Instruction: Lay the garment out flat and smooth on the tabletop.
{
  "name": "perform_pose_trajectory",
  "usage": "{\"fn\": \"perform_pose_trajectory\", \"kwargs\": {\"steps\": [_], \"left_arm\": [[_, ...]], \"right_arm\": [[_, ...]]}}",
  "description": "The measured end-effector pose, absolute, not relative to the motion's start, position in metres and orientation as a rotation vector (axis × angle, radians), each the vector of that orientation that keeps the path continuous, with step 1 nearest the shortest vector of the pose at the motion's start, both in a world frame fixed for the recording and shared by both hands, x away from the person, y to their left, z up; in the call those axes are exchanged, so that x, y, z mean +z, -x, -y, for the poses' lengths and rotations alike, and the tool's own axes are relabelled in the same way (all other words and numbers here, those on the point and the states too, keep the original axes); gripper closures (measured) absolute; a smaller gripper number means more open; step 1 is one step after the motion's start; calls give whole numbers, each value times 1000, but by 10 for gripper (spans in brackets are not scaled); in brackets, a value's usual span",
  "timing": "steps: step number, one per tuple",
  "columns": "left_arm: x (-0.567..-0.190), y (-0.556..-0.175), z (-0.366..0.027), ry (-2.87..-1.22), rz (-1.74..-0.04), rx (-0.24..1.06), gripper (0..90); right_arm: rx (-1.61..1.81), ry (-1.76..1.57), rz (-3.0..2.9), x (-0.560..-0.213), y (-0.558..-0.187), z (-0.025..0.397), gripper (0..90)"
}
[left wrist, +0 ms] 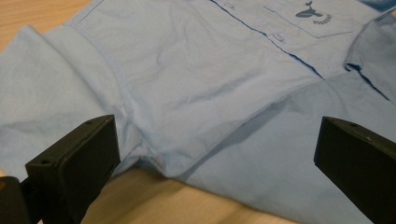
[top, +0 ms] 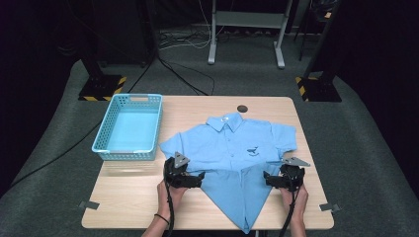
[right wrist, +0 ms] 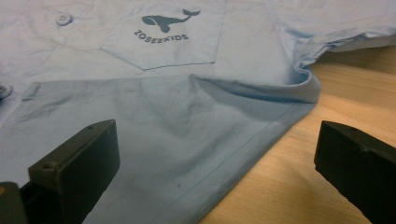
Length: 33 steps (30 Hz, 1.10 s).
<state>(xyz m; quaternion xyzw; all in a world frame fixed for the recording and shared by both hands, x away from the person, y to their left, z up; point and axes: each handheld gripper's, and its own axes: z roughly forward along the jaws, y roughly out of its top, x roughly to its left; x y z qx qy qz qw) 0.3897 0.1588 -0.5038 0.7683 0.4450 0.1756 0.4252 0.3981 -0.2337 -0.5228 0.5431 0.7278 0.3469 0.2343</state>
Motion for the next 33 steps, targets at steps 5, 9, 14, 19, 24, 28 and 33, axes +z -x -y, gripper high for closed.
{"fn": "perform_pose_trajectory", "kwargs": {"steps": [5,9,14,19,24,28,33], "left_arm": [[-513,-377,-142,-1975,-1071,362,1],[-521,-378,-124,-2017,-1047,349,1],[-527,-388,-115,-2062,-1068,345,0],[-528,-398,-116,-2078,-1083,381,9],[-528,-413,-115,-2134,-1078,450,7],[-528,-426,-115,-2139,-1066,446,5],[-528,-443,-116,-2138,-1068,447,4]], "right_arm": [[949,-1456,-2045,-524,-393,225,0],[916,-1428,-2092,-526,-388,216,0],[882,-1448,-2099,-527,-385,210,0],[873,-1480,-2071,-528,-386,210,0],[856,-1522,-2029,-528,-388,207,0],[846,-1541,-2006,-528,-390,205,0],[838,-1561,-1987,-528,-399,201,0]]}}
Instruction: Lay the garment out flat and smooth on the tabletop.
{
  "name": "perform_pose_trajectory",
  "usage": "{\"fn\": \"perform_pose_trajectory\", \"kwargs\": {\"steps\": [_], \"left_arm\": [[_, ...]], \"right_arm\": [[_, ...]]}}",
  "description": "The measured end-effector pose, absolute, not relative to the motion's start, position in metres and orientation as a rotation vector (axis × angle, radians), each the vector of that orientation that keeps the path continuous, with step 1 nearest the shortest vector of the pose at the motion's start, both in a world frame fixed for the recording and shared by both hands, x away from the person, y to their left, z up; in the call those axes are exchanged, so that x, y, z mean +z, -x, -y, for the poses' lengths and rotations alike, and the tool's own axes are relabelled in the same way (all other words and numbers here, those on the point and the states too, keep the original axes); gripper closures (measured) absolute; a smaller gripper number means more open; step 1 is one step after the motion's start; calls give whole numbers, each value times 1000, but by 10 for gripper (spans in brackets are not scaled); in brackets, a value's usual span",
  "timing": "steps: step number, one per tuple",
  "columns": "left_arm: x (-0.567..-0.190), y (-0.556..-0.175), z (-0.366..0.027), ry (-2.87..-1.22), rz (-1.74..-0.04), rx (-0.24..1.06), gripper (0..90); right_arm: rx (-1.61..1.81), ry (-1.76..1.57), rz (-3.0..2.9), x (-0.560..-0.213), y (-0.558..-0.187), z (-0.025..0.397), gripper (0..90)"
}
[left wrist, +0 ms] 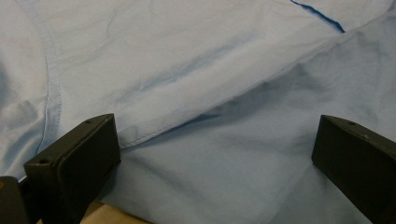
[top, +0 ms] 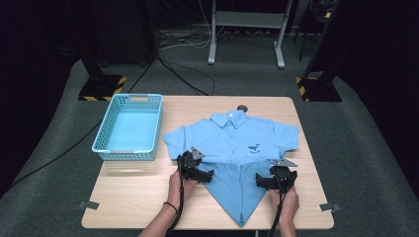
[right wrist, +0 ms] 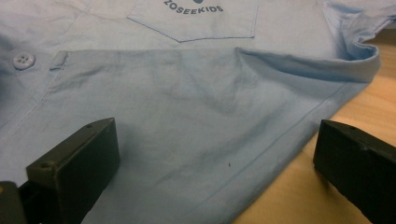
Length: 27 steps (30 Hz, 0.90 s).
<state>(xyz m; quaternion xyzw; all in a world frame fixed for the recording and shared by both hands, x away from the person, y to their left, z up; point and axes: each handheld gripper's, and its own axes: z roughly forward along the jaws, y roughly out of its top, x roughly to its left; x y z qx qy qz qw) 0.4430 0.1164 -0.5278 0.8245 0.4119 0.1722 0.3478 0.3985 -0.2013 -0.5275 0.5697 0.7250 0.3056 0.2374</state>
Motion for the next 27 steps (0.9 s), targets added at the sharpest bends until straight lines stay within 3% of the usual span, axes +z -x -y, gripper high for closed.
{"fn": "perform_pose_trajectory", "kwargs": {"steps": [27], "left_arm": [[-527,-485,-121,-2121,-1110,463,4]], "right_arm": [[849,-1543,-2009,-527,-443,192,0]]}}
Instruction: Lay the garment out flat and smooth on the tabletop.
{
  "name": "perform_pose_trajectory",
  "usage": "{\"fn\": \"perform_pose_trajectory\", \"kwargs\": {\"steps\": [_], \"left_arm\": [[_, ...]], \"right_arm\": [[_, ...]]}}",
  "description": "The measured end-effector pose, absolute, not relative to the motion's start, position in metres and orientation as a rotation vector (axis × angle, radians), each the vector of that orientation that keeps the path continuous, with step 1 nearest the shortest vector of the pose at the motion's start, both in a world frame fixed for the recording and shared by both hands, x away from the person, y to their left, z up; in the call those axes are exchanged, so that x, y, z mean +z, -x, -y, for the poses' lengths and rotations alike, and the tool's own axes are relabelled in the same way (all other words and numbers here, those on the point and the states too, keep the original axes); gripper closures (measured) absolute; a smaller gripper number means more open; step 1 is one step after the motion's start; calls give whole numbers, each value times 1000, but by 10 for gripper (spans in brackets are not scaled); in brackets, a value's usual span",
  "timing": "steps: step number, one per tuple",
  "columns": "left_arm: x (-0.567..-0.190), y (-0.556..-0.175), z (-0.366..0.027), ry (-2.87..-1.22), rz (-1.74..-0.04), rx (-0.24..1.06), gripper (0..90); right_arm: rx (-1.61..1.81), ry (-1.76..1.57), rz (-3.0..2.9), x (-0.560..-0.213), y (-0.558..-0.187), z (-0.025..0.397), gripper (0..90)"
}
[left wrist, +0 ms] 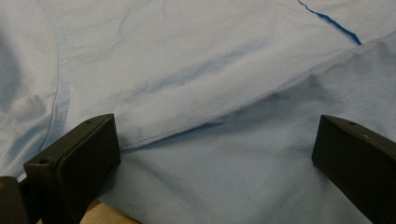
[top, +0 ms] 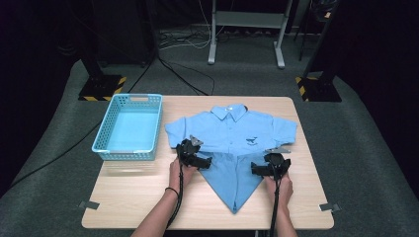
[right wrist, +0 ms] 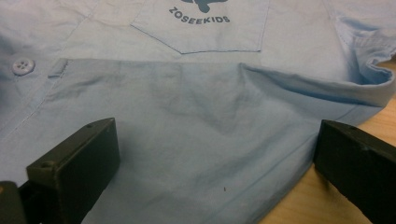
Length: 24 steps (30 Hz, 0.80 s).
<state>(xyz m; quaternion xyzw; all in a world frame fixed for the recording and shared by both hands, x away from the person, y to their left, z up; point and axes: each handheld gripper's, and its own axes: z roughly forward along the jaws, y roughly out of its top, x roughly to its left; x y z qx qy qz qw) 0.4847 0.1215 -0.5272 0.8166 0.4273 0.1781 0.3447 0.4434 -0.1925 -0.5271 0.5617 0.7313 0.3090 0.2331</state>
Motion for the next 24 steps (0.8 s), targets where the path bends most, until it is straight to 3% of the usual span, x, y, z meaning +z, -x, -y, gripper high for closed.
{"fn": "perform_pose_trajectory", "kwargs": {"steps": [6,10,24], "left_arm": [[-527,-480,-124,-2109,-1105,453,0],[-524,-466,-133,-2006,-1064,478,0],[-528,-450,-131,-2120,-1114,461,0]], "right_arm": [[853,-1539,-2009,-527,-444,193,0],[854,-1543,-2005,-527,-443,193,0],[851,-1526,-2041,-526,-441,192,0]]}}
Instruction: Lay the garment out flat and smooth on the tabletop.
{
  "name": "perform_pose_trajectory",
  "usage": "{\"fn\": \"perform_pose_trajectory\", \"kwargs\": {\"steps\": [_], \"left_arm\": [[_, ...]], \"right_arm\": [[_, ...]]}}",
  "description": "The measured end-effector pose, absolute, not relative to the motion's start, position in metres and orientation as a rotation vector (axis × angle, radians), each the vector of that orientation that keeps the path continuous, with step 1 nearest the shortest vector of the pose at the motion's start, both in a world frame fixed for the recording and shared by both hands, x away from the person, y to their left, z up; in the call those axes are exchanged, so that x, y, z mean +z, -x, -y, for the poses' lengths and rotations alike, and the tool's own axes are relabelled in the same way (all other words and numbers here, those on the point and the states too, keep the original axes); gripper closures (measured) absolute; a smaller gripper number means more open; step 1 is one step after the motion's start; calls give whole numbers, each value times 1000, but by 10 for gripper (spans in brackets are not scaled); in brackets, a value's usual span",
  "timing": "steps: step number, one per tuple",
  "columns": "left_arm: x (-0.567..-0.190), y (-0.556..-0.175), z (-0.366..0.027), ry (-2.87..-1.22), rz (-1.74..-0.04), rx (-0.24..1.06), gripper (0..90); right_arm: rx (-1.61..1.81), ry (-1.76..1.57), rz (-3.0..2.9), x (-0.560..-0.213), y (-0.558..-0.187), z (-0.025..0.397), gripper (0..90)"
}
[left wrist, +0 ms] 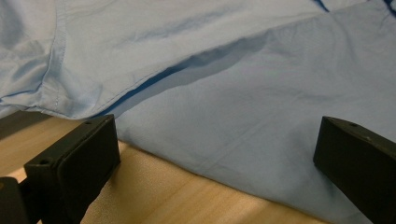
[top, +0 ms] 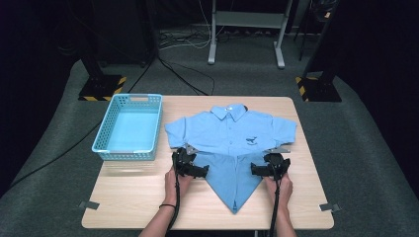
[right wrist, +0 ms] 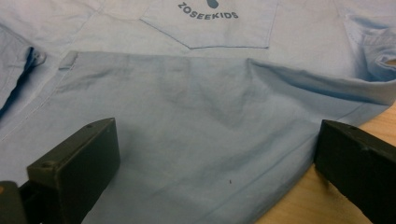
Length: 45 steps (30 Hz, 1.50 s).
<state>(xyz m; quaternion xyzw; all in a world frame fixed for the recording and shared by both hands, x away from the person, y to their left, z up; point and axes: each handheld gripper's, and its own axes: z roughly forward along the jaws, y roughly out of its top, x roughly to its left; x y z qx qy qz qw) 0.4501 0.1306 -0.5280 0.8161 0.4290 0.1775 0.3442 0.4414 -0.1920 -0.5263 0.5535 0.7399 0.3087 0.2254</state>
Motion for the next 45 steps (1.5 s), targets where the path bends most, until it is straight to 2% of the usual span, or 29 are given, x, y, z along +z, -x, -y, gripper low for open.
{"fn": "perform_pose_trajectory", "kwargs": {"steps": [9,15,21,28,38,45], "left_arm": [[-528,-451,-131,-2119,-1117,468,3],[-528,-451,-131,-2116,-1120,469,4],[-528,-451,-131,-2117,-1119,469,4],[-528,-451,-131,-2116,-1119,469,4],[-528,-451,-131,-2117,-1120,470,4],[-528,-451,-131,-2116,-1122,469,4]], "right_arm": [[975,-1505,-2027,-517,-434,195,38],[950,-1369,-2133,-498,-441,152,59],[890,-1426,-2219,-503,-464,129,92],[780,-1482,-2204,-510,-467,130,286],[843,-1462,-2194,-509,-458,135,712],[850,-1468,-2159,-507,-452,143,816]]}}
